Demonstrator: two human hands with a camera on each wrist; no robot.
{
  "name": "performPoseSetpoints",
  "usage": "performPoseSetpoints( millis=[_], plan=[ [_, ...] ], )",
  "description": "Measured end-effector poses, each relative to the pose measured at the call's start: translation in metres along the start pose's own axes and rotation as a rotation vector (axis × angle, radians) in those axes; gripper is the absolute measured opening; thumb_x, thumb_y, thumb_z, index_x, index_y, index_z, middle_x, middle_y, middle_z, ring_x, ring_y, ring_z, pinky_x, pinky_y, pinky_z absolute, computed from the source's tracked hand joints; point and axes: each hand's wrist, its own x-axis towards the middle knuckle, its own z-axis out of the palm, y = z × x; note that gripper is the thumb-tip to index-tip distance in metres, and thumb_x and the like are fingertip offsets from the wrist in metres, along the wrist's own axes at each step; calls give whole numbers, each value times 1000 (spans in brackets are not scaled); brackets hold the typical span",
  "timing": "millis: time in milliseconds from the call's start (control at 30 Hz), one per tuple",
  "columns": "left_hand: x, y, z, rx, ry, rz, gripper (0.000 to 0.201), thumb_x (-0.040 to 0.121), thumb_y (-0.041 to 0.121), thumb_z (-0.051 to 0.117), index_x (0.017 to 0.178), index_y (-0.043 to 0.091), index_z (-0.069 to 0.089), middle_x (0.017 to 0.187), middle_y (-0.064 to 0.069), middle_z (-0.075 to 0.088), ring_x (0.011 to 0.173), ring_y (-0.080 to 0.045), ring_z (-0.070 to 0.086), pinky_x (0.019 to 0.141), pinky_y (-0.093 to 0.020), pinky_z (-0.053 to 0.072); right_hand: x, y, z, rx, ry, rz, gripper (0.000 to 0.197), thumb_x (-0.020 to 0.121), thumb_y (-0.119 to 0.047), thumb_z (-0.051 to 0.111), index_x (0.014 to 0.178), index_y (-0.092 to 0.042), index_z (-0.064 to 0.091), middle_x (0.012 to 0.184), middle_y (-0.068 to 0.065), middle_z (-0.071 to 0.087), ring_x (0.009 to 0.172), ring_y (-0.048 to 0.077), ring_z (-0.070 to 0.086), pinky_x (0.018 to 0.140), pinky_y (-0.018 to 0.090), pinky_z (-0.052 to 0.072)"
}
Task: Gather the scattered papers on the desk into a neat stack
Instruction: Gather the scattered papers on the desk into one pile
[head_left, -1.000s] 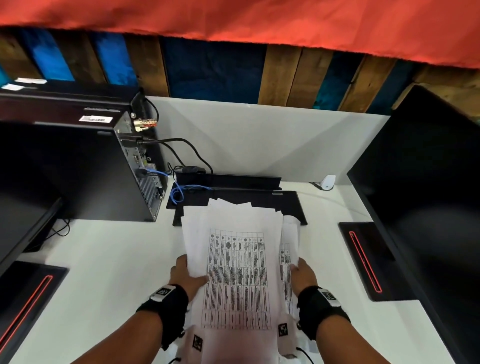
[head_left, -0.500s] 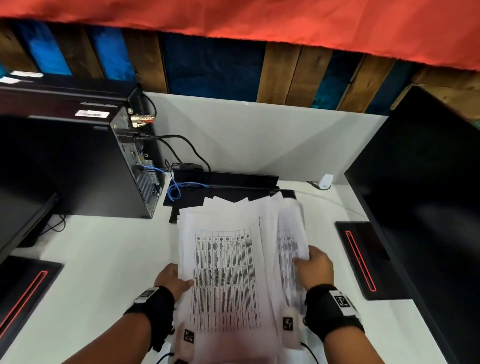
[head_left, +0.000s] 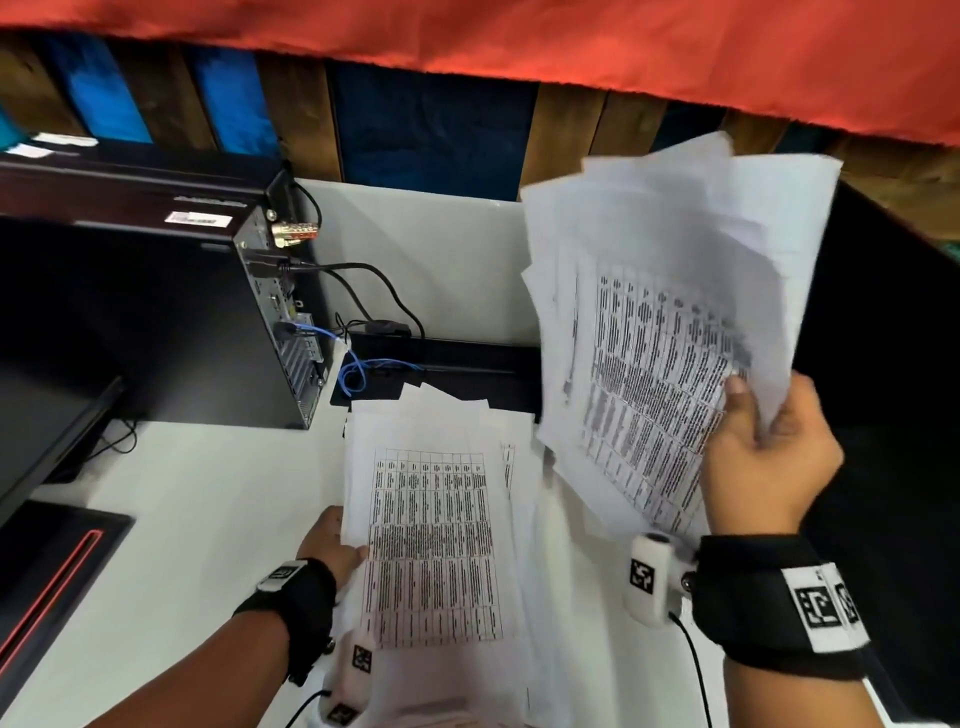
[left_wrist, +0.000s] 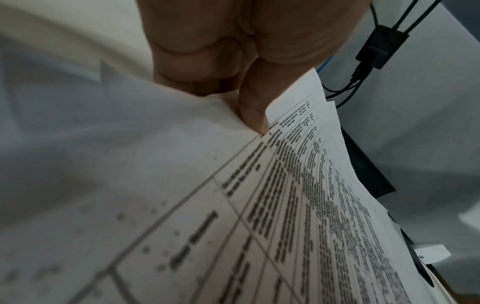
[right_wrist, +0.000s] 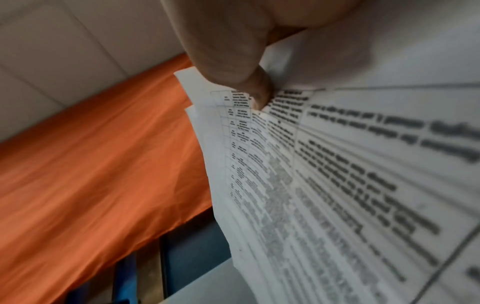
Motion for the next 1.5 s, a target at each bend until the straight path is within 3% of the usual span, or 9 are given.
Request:
performPoseSetpoints(
  millis=[100, 367, 533, 733, 900, 1000, 1100, 1333, 1500],
  plan=[
    [0, -5, -3, -9, -45, 6, 50, 84, 1, 62, 130, 3, 43, 120, -17, 60, 99, -25, 56, 87, -29, 41, -1, 8, 12, 35, -121, 137, 15, 88, -14, 63, 103, -11, 65, 75, -7, 62, 66, -4, 62, 64, 15, 50],
    [-14, 9, -8, -167, -143, -112, 92, 79, 74, 27, 144, 9, 32, 151, -14, 35, 138, -29, 36, 113, -35, 27, -96, 79, 83, -205, -772, 491, 32, 84, -16, 68, 113, -7, 60, 98, 8, 67, 97, 29, 66, 74, 24, 44],
    [-25, 13, 0, -149, -133, -71, 70, 98, 41, 37, 150, 5, 7, 158, -14, 19, 145, -27, 23, 115, -34, 18, -155, 104, 106, -383, -851, 734, 58, 89, -27, 62, 134, 1, 37, 135, 21, 51, 121, 37, 53, 101, 39, 44],
    [-25, 8, 2, -266, -179, 153, 95, 88, 22, 63, 150, 20, -8, 144, 10, 16, 131, -9, 24, 113, -31, 23, -160, 110, 107, -493, -928, 705, 60, 96, -38, 46, 145, -7, 30, 144, 21, 37, 132, 40, 38, 110, 41, 31],
    [-9, 11, 5, -451, -11, -89, 68, 93, 13, 55, 147, 3, 16, 151, -17, 30, 137, -33, 34, 112, -40, 28, -161, 119, 97, -464, -926, 703, 46, 93, -22, 51, 134, -2, 40, 133, 21, 45, 122, 38, 48, 102, 37, 39],
    [-9, 14, 3, -323, 140, -113, 12, 94, 10, 46, 104, 4, 52, 110, -25, 57, 107, -42, 55, 94, -45, 44, -162, 123, 92, -320, -759, 758, 34, 92, -20, 57, 118, 1, 49, 119, 21, 55, 113, 36, 55, 94, 34, 42],
    [-7, 10, 0, -261, 144, -74, 18, 90, 12, 49, 78, 23, 43, 70, -10, 52, 71, -28, 51, 67, -40, 44, -157, 130, 86, -233, -690, 790, 13, 90, -15, 61, 88, -6, 52, 88, 11, 58, 93, 30, 59, 75, 29, 39],
    [-6, 26, -7, -162, 104, -79, 30, 93, 24, 51, 120, 19, 38, 104, -9, 52, 84, -29, 53, 72, -30, 41, -151, 129, 78, -176, -579, 700, 22, 84, -8, 67, 75, -10, 47, 70, 2, 54, 66, 22, 50, 58, 25, 35],
    [3, 28, -15, 32, 87, -42, 12, 96, 25, 43, 98, 14, 36, 96, -14, 55, 77, -29, 51, 71, -34, 41, -154, 136, 71, -301, -823, 576, 29, 93, -12, 52, 67, -22, 45, 84, 7, 62, 79, 22, 53, 67, 26, 36]
  ],
)
